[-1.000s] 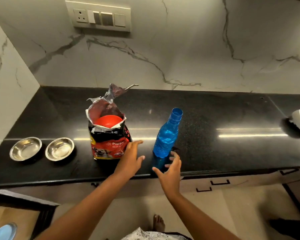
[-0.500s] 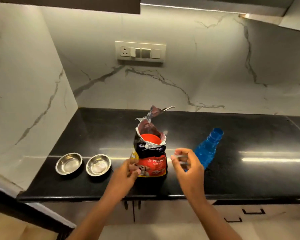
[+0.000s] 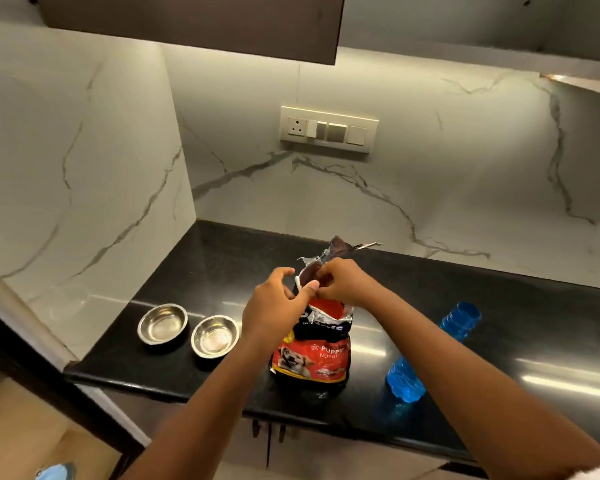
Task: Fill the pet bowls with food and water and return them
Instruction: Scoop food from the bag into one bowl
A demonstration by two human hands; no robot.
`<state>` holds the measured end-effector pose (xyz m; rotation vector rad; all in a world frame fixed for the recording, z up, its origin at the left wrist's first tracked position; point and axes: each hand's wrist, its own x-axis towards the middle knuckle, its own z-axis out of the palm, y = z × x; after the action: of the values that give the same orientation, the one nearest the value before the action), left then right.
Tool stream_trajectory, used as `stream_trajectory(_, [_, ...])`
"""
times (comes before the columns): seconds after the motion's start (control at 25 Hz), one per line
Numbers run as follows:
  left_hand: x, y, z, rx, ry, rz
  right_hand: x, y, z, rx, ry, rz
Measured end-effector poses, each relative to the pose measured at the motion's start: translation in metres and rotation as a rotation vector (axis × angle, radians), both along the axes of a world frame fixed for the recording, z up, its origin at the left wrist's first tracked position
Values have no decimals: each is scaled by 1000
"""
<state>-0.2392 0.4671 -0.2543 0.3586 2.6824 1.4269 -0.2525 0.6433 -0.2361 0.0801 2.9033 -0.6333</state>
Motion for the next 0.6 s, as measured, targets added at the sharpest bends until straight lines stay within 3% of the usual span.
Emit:
stream_trajectory(0.12, [-3,12,3,17,8,37,-25,3,-27,202,-138,150])
stream_trajectory(0.32, [-6,15,-2,56,37,129,-34,8,-56,273,-41,145])
stream_trajectory(0.44, [-5,17,-5,58,40,176,-38,16,-37,33,-53,122])
stream_trajectory(0.6, [-7,18,-7,41,25,221,-25,34,-11,-282,-371,216])
